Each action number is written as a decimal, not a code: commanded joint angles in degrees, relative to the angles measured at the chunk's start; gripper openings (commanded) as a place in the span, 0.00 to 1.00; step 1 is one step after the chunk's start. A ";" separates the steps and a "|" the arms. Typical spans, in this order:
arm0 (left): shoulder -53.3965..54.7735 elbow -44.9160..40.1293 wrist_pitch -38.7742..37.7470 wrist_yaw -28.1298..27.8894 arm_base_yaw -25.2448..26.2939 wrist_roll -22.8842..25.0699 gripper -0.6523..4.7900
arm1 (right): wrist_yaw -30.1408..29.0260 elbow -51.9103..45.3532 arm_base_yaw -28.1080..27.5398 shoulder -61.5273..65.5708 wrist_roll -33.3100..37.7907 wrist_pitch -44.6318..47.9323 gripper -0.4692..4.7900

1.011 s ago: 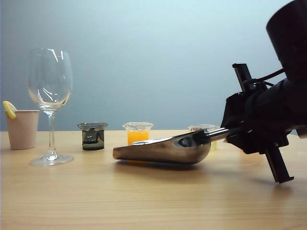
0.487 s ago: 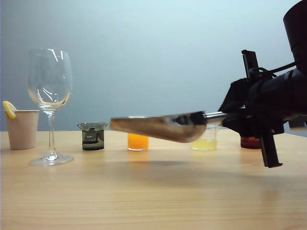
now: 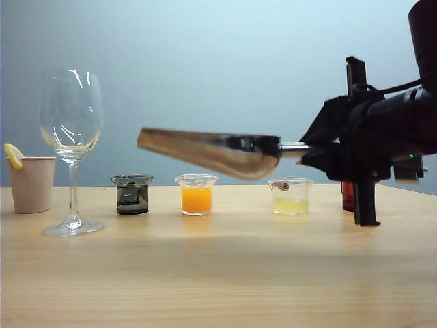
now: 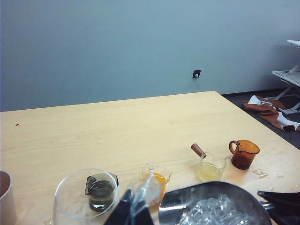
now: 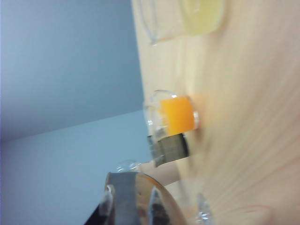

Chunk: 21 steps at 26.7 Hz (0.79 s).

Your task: Pick up the ice scoop on the desk filled with ice cubes, pour the ice into the goblet, and finally put the scoop back on the table.

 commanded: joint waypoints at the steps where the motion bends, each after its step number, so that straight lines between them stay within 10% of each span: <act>1: -0.11 0.26 0.33 -0.17 0.02 0.22 0.11 | -0.22 0.79 0.02 -1.18 0.81 3.98 0.08; 21: 0.02 0.39 -6.49 -9.11 0.07 2.58 0.11 | -4.57 18.03 0.02 -7.61 -0.26 -14.51 0.08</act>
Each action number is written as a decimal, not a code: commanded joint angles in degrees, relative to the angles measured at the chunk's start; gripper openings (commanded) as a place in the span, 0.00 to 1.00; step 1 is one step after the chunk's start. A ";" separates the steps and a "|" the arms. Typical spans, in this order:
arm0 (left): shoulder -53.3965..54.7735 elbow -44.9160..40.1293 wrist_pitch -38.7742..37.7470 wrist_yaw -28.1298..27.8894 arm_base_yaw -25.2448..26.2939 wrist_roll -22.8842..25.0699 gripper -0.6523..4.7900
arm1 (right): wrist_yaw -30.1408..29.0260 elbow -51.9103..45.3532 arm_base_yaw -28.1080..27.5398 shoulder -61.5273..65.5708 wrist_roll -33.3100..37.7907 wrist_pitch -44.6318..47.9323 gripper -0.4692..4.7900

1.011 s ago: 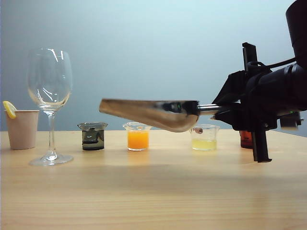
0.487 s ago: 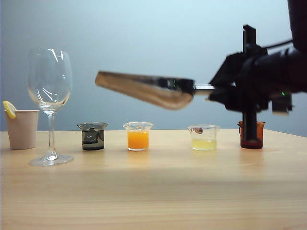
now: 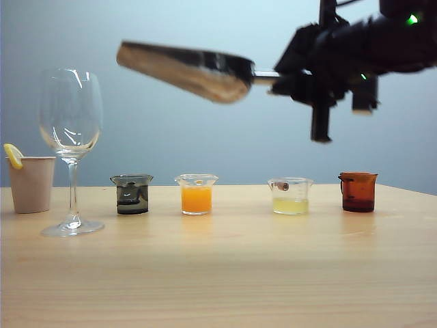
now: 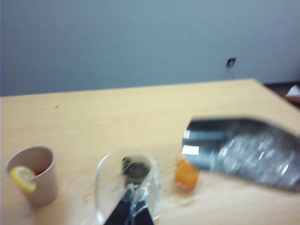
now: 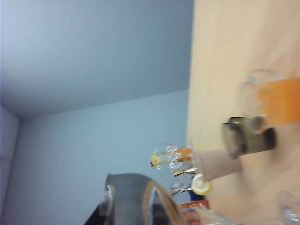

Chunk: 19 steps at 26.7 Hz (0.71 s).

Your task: Pick up the ice scoop on the desk filled with ice cubes, pour the ice into the goblet, and finally put the scoop back on the table.

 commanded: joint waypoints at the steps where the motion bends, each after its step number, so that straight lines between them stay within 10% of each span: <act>1: 0.22 0.37 -3.41 -1.03 0.07 1.07 0.11 | -1.79 5.09 0.02 -0.59 -1.70 -1.95 0.08; 19: 8.68 5.27 -8.90 9.20 7.56 -7.69 0.11 | -4.66 19.23 0.02 -0.48 -8.79 -16.52 0.08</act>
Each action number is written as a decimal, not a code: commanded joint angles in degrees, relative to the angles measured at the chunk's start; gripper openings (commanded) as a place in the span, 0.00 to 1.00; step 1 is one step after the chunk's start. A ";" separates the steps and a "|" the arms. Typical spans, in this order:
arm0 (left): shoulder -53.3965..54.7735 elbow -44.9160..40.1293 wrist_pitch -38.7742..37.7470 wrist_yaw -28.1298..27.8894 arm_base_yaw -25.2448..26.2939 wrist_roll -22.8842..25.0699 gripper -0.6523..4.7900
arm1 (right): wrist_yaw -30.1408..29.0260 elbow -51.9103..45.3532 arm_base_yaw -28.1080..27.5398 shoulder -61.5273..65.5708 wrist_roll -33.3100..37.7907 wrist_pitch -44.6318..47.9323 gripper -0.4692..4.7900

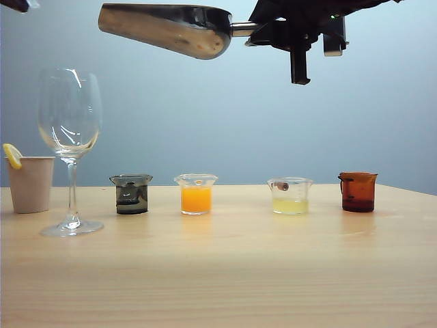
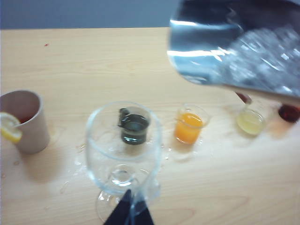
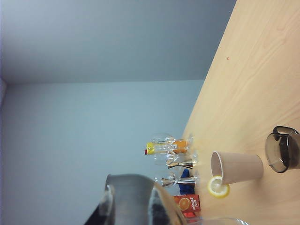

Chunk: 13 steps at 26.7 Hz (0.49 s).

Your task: Pick up the ice scoop on the desk filled with ice cubes, pour the ice into the goblet, and finally put the scoop back on the table.

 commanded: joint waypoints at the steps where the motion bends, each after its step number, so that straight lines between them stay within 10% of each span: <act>1: -0.13 0.26 1.27 8.00 7.02 -1.68 0.11 | -0.22 0.70 0.02 -0.50 0.33 1.20 0.08; 7: -0.13 0.26 1.73 20.22 20.20 1.29 0.11 | -0.09 3.23 0.07 -0.50 0.33 -2.86 0.08; 13: -0.11 0.26 2.80 22.91 20.68 2.25 0.11 | -0.37 6.51 0.33 -0.15 0.28 -8.46 0.08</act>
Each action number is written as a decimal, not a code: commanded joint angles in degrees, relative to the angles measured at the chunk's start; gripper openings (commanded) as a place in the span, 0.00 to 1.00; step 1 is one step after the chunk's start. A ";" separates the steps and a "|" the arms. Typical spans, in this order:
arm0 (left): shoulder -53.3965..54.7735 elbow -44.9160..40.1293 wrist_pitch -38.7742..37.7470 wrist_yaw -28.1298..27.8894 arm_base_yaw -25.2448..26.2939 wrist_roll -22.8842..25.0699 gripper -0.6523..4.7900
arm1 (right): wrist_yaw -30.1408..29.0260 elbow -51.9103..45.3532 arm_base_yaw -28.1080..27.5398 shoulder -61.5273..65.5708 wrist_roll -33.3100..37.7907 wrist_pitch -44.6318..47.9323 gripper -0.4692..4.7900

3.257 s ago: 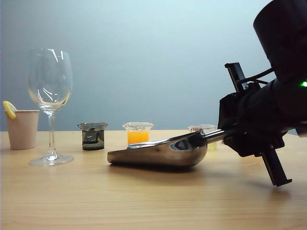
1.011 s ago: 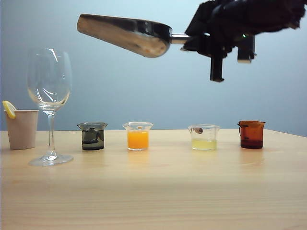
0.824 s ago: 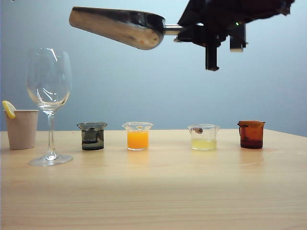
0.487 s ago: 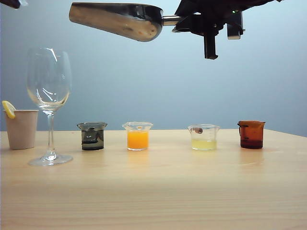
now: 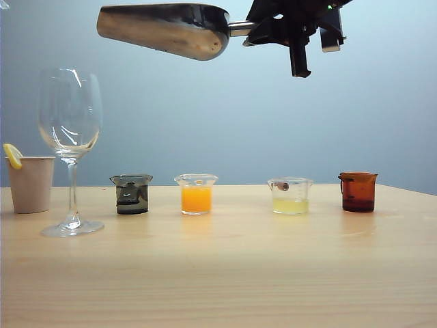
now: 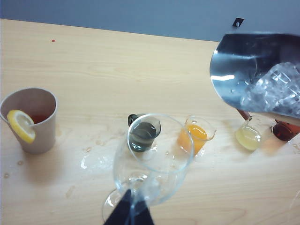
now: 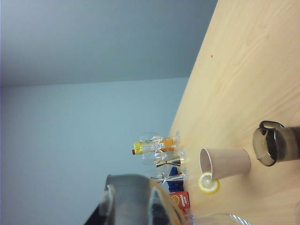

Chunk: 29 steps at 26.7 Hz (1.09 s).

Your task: Pick up the ice scoop on the desk filled with ice cubes, pour the ice into the goblet, and finally put the scoop back on the table.

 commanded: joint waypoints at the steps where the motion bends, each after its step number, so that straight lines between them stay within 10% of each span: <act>1: -0.09 0.26 1.57 1.33 -0.02 1.09 0.11 | -0.31 1.57 0.22 -0.13 0.44 1.33 0.08; 29: -0.09 0.26 1.68 1.33 -0.02 1.29 0.11 | 1.46 9.92 4.28 3.06 -4.44 -10.27 0.08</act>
